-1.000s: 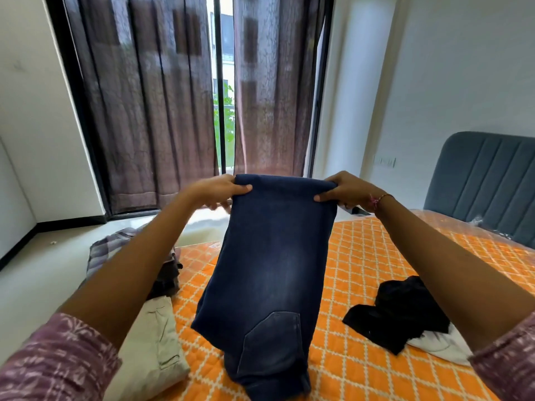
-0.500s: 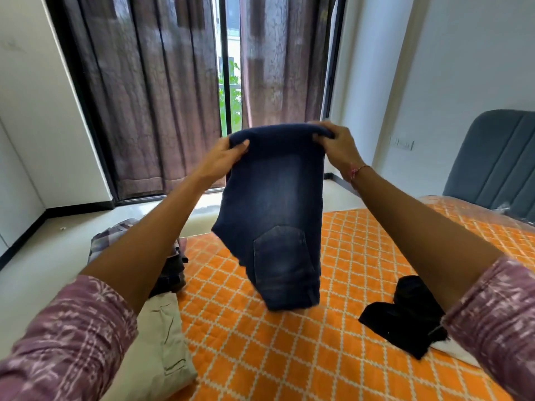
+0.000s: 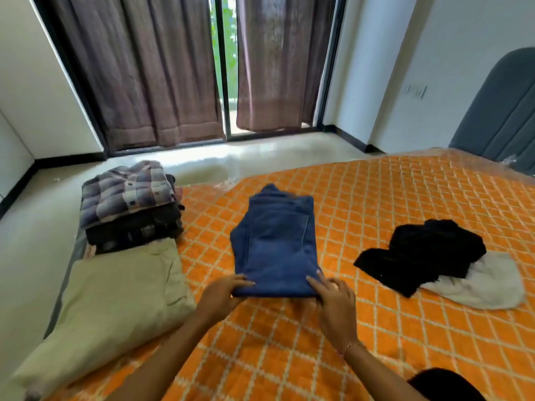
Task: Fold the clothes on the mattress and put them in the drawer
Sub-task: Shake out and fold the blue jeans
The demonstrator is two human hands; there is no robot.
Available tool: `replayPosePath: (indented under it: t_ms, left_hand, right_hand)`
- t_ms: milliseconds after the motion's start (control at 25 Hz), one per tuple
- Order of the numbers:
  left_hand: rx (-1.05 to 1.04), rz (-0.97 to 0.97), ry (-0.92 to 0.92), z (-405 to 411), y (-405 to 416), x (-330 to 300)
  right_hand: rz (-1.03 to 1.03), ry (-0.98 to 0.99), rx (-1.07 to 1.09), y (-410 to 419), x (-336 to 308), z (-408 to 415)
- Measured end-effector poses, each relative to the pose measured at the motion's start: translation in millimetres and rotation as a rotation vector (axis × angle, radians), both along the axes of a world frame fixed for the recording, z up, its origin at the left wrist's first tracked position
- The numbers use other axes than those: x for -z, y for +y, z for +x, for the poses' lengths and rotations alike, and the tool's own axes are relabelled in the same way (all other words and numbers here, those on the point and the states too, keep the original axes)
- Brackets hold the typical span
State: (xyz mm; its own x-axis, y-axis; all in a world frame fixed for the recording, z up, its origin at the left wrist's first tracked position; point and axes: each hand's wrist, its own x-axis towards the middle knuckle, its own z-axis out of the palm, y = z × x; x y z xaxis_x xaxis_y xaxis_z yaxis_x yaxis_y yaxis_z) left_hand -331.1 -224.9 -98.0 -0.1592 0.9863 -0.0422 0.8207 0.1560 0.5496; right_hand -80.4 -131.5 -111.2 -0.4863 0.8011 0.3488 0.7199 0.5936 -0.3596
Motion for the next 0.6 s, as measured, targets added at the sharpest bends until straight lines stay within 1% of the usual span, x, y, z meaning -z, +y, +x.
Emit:
replayPosePath:
  t_ms: [40, 80, 160, 200, 240, 280, 320, 400, 480, 600]
  left_hand:
    - [0.021, -0.064, 0.124, 5.9, -8.6, 25.6]
    - [0.069, -0.085, 0.237, 13.3, -15.6, 40.9]
    - [0.199, -0.066, 0.538, 24.6, -16.8, 44.8]
    - [0.256, -0.015, 0.663, 28.0, -14.0, 41.7]
    - [0.321, -0.015, 0.723, 31.7, -12.4, 38.6]
    - [0.366, -0.093, 0.719, 38.8, -11.0, 36.4]
    - [0.367, -0.187, 0.713, 46.7, -10.3, 30.7]
    - [0.379, -0.375, 0.749, 66.3, -12.2, 28.2]
    - [0.452, -0.495, 0.78, 85.6, -16.8, 28.5]
    - [0.572, -0.638, 0.75, 97.5, -31.4, 30.8]
  right_hand:
    - [-0.019, -0.144, -0.004, -10.8, 20.3, 5.6]
    - [0.001, -0.242, -0.031, -18.7, 31.2, 8.9]
    - [0.136, -0.338, -0.119, -18.7, 36.1, 9.2]
    - [0.176, -0.412, -0.174, -18.4, 32.2, 6.7]
    - [0.153, -0.506, -0.263, -19.4, 27.7, 4.2]
    - [0.061, -0.604, -0.346, -22.5, 23.6, 1.5]
    - [-0.067, -0.671, -0.387, -25.1, 19.3, -2.4]
    - [-0.365, -0.775, -0.337, -34.8, 14.7, -8.8]
    - [-0.53, -0.85, -0.3, -40.1, 15.3, -14.0]
    - [-0.748, -0.972, -0.405, -49.6, 12.8, -12.3]
